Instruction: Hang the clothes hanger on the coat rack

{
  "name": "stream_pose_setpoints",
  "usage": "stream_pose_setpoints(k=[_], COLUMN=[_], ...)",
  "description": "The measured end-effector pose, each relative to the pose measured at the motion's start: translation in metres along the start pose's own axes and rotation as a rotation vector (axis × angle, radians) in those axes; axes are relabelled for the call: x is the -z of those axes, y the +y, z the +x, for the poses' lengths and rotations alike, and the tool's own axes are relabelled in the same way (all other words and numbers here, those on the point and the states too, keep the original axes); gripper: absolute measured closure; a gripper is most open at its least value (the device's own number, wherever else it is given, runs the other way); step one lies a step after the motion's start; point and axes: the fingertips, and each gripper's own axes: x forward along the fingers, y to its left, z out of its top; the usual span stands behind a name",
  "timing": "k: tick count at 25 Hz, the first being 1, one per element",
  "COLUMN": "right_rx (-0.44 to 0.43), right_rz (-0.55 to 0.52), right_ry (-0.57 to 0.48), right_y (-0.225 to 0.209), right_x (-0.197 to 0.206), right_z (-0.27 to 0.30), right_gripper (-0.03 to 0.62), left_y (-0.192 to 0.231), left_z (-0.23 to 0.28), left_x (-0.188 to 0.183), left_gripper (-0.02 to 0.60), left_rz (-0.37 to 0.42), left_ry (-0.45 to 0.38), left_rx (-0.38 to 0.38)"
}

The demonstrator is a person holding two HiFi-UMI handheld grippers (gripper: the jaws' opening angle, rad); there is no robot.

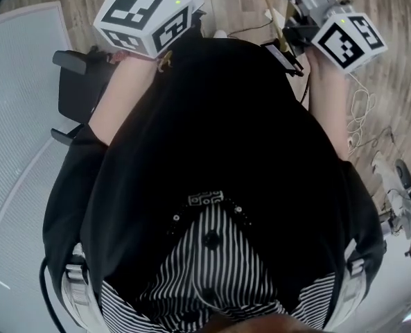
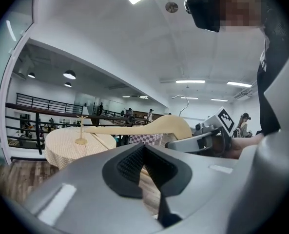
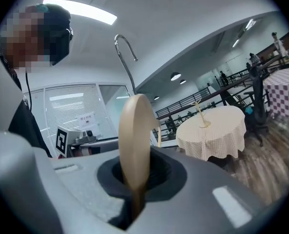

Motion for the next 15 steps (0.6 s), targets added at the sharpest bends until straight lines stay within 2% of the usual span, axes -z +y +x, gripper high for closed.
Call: stream_pose_setpoints(k=[7,12,15], right_rx=[0.071,0.095,0.095], right_rz=[-0.009,-0.048,-0.044], right_ry=[0.010,0.024,0.008], right_y=[-0.016,-0.038,-0.044], right_x=[-0.007,-0.030,-0.044], right_z=[0.010,0.039,0.062], right_gripper=[0.592,0.592,0.592], left_y=[0.029,0.062,0.087], left_z=[0.009,0.036,0.044], left_x=[-0.003,-0.014,-0.024], left_gripper=[0.584,0.584,0.584], left_rz=[-0.011,0.001,0.004], left_ry=[-0.002,0.006,-0.013], left_rx=[0.005,0.064,0.072])
